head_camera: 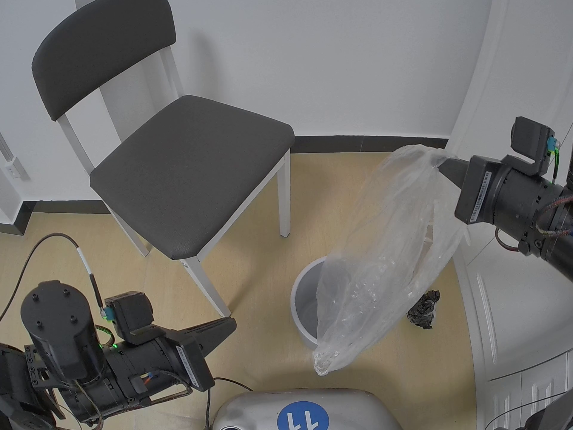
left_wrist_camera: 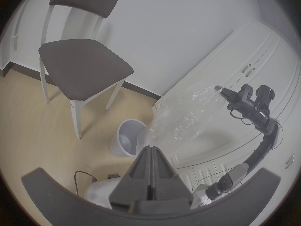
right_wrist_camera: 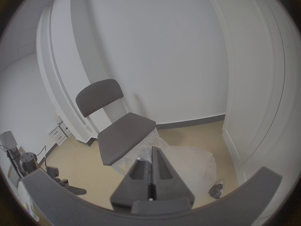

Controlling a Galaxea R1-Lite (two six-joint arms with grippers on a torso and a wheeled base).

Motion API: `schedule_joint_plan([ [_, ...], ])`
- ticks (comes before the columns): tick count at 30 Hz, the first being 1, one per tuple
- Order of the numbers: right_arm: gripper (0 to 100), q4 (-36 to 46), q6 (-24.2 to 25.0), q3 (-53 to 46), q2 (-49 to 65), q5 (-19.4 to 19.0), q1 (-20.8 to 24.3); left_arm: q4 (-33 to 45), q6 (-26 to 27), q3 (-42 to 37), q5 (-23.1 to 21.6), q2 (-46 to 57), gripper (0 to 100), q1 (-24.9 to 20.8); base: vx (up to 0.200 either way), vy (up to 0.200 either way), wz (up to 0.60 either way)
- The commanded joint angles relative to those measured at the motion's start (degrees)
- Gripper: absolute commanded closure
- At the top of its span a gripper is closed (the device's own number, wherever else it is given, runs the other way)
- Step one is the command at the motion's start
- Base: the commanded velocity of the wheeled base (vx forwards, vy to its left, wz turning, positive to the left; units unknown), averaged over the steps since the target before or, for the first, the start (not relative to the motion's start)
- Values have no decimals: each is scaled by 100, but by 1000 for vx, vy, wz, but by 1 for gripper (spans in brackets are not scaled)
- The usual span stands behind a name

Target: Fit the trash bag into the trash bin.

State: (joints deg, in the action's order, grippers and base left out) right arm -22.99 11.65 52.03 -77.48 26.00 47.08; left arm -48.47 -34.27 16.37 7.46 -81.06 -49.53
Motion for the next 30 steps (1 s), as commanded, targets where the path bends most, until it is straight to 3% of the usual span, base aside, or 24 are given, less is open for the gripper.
schedule_joint_plan([
  [1, 100, -4, -67, 132, -135, 1, 3, -13, -10, -73, 10, -262, 100, -66, 0, 0, 0],
  [2, 100, -4, -84, 150, -144, 1, 3, -13, -10, -82, 10, -288, 0, -74, 0, 0, 0],
  [22, 100, -12, -93, 246, -179, 1, 196, -40, -27, -73, 10, -437, 0, -83, 0, 0, 0],
  [30, 100, -39, -84, 264, -162, 1, 275, -532, -36, -187, 10, -727, 0, -74, 0, 0, 0],
])
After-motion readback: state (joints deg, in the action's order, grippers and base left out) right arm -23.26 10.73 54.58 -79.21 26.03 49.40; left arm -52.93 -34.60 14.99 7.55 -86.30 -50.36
